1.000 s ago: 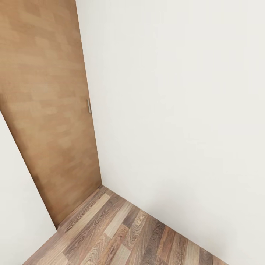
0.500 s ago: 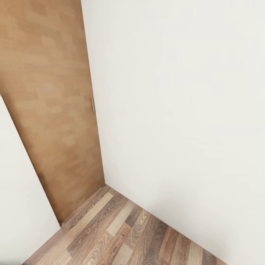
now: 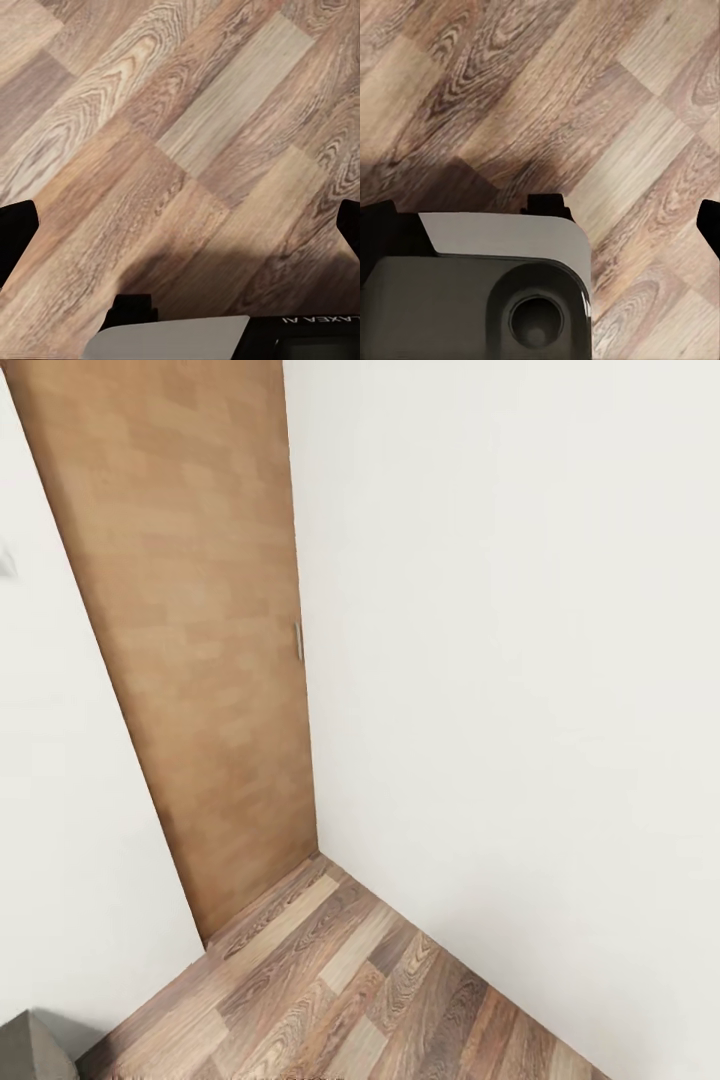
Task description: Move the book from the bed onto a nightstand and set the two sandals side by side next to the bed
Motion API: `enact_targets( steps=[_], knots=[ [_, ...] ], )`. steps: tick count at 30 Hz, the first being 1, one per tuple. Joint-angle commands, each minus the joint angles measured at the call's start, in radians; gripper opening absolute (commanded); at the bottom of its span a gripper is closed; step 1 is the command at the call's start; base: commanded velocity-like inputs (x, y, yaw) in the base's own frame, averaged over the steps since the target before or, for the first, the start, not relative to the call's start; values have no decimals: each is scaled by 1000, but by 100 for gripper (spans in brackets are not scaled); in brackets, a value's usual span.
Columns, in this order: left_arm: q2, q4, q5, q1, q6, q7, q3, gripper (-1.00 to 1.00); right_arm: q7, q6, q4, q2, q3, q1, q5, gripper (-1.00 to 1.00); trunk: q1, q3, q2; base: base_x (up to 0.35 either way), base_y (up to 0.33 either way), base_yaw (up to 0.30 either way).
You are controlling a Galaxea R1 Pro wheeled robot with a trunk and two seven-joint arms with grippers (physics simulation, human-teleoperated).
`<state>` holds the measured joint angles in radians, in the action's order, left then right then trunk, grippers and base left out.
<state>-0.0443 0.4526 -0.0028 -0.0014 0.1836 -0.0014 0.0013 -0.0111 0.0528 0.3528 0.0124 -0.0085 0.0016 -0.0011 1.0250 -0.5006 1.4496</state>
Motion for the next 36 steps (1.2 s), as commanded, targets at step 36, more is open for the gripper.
enact_targets(
  steps=[36],
  knots=[
    [0, 0, 0, 0, 2, 0, 0, 100, -2, 2, -2, 0, -1, 0, 0, 100, 0, -20, 0, 0, 0, 270]
  ],
)
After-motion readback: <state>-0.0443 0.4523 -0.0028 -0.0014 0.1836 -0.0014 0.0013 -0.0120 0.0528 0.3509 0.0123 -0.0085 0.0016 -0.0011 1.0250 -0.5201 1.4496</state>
